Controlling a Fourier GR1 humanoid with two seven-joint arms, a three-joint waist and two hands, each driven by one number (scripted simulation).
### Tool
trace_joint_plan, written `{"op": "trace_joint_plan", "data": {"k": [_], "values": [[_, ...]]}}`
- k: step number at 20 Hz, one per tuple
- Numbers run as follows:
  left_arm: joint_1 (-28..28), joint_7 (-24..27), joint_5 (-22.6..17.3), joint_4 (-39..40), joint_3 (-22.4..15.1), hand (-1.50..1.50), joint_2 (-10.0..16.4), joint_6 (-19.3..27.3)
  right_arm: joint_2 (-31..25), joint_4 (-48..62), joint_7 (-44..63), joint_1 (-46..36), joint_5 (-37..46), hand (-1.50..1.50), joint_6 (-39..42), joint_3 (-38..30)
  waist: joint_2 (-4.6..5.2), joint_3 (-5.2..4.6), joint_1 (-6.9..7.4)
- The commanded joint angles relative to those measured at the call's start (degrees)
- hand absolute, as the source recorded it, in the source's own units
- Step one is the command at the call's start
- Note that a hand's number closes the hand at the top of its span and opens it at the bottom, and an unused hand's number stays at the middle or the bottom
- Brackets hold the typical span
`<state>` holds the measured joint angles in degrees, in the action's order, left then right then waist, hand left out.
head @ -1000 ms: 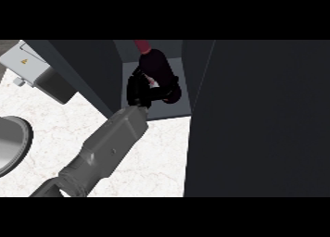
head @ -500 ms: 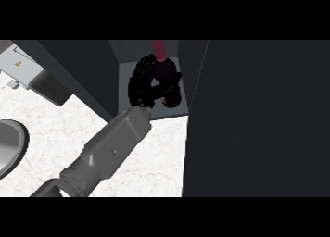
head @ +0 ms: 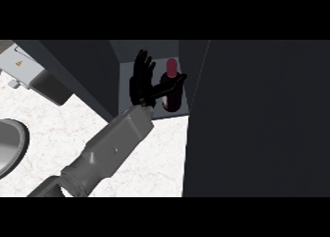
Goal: Pick up the wine, place it into the cabinet and close the cabinet
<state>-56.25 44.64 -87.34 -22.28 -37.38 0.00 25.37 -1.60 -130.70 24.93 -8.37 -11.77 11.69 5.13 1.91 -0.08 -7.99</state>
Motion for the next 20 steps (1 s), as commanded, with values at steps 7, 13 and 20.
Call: {"op": "trace_joint_plan", "data": {"k": [7,13,20], "values": [[-4.41,0.38,2.50,2.41,-7.39,-1.50,0.00,4.64,0.76,1.15,-0.19,-0.74,1.21,-1.50,-0.98,0.42,-0.14,0.03,0.92],[-4.41,2.38,0.85,-0.92,-8.16,-1.50,0.00,5.56,-0.63,1.58,-0.86,-0.08,-0.50,-1.50,0.96,-0.55,-0.39,0.07,1.49],[-1.47,6.21,-0.65,-3.98,-10.86,-1.50,0.00,5.80,1.54,1.06,-0.42,0.89,2.56,-1.50,-1.52,2.17,-0.67,0.02,2.42]]}}
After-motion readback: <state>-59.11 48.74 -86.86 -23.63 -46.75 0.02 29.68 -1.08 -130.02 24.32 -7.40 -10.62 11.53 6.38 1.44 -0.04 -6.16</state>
